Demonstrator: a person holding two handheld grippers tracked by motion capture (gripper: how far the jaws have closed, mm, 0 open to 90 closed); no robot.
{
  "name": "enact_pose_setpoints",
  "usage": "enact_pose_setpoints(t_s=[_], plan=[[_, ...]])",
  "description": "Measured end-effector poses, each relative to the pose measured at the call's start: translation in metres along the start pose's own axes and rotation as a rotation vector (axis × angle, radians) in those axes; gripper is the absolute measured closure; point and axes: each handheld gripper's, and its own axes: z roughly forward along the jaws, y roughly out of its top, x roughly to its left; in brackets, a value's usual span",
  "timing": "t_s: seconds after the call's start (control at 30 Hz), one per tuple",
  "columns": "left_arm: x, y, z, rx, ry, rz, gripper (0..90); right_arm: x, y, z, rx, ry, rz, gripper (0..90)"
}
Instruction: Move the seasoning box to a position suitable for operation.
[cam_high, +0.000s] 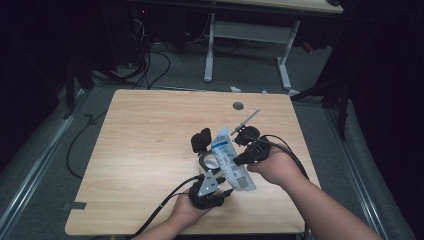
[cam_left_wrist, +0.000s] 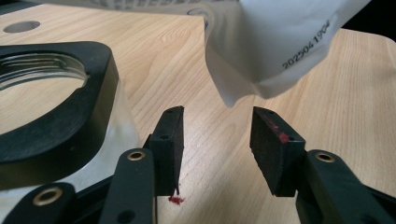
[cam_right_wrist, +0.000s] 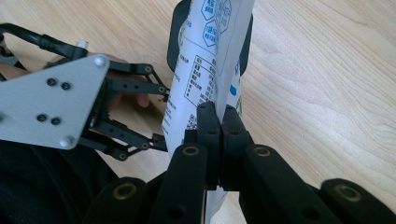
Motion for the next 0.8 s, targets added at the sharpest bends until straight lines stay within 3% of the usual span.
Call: enact_pose_setpoints(t_s=[0.2,0.33,0.5,0.6,0.8], plan=[[0.006,-0.005,-0.025,-0.003,0.015,0.007,53.1,-0.001,-0.001,0.001,0.004,0.003,0.001,89.4],[0.021,-0.012,-0.048,-0.022,0.051,-0.016,52.5,0.000,0.001,0.000,0.001,0.002,-0.007,89.4],[0.044,-0.020,-0.074,-0.056,0.128,-0.045,52.0,0.000,0.001,0.004,0.006,-0.001,-0.012,89.3],[0.060,-0.028,-0.086,-0.051,0.201,-0.055,51.2,0.000,0.000,0.006,0.006,-0.002,-0.021,89.4],[0.083,-0.036,-0.097,-0.038,0.282,-0.110,49.4,-0.001,0.000,0.010,0.022,0.004,-0.028,89.5]])
